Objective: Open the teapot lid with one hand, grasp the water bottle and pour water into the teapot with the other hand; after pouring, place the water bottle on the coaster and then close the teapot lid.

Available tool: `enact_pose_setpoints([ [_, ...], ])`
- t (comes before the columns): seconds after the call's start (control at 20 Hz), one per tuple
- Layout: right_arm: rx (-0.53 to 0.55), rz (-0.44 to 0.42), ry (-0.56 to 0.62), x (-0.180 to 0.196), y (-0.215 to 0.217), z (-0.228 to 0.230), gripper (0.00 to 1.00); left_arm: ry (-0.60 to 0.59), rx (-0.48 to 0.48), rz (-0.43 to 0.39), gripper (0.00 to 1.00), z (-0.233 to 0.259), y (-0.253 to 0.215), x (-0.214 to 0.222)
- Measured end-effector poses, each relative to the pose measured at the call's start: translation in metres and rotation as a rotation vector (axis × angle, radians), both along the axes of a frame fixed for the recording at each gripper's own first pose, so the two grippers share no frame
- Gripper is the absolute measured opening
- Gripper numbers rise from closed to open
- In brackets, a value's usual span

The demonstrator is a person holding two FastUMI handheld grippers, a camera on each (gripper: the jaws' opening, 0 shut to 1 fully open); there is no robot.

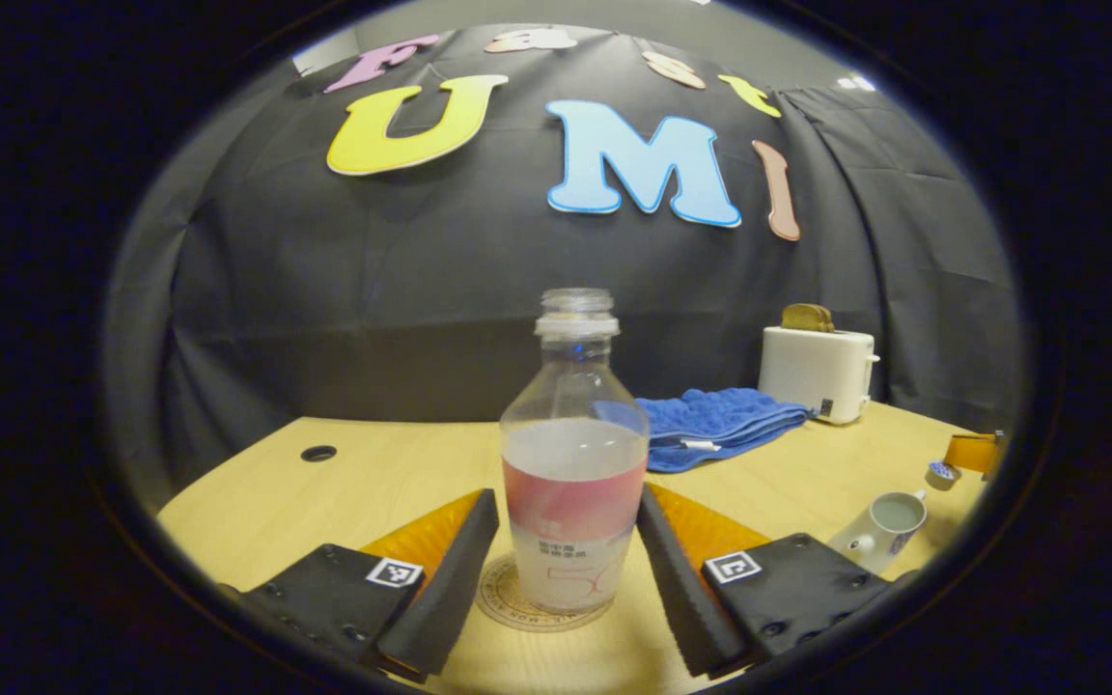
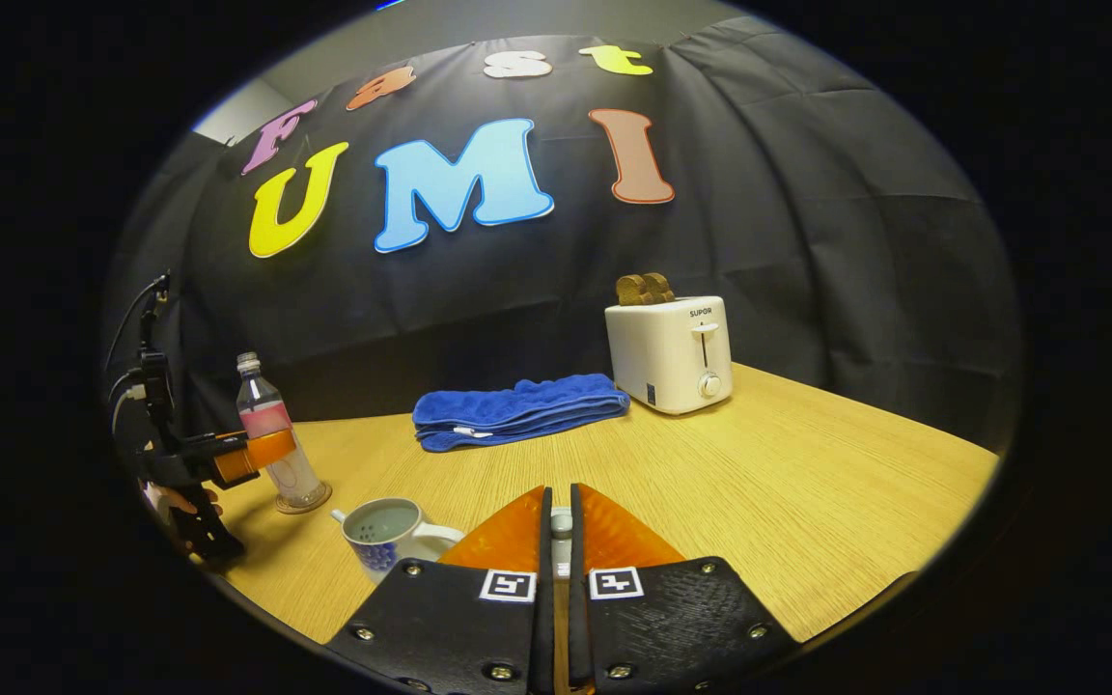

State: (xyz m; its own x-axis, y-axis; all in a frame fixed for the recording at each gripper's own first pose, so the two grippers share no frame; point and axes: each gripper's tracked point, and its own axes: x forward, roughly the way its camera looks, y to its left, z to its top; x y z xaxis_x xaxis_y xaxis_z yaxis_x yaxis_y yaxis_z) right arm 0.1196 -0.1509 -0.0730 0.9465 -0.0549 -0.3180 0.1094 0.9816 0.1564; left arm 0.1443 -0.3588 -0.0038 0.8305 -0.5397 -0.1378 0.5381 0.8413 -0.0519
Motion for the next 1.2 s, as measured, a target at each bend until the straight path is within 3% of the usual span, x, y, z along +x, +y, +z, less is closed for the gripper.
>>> enact_pose_setpoints([
  [0.05, -0.003, 0.001, 0.000, -0.001, -0.001, -0.001, 0.06, 0.014, 0.002, 0.001, 1.00, -0.006, -0.002, -0.001],
  [0.75, -0.034, 0.004, 0.000, 0.000, 0.001, -0.001, 0.06, 0.032, -0.019, 0.004, 1.00, 0.001, 0.013, -0.020],
  [0.95, -0.048, -0.002, -0.021, 0.002, 0.003, 0.007, 0.06, 0.013, 0.013, -0.003, 1.00, 0.000, 0.020, -0.032],
  [1.2, -0.085, 0.008, -0.055, 0.012, 0.014, 0.024, 0.06, 0.025, -0.024, -0.020, 1.00, 0.006, 0.032, -0.043],
])
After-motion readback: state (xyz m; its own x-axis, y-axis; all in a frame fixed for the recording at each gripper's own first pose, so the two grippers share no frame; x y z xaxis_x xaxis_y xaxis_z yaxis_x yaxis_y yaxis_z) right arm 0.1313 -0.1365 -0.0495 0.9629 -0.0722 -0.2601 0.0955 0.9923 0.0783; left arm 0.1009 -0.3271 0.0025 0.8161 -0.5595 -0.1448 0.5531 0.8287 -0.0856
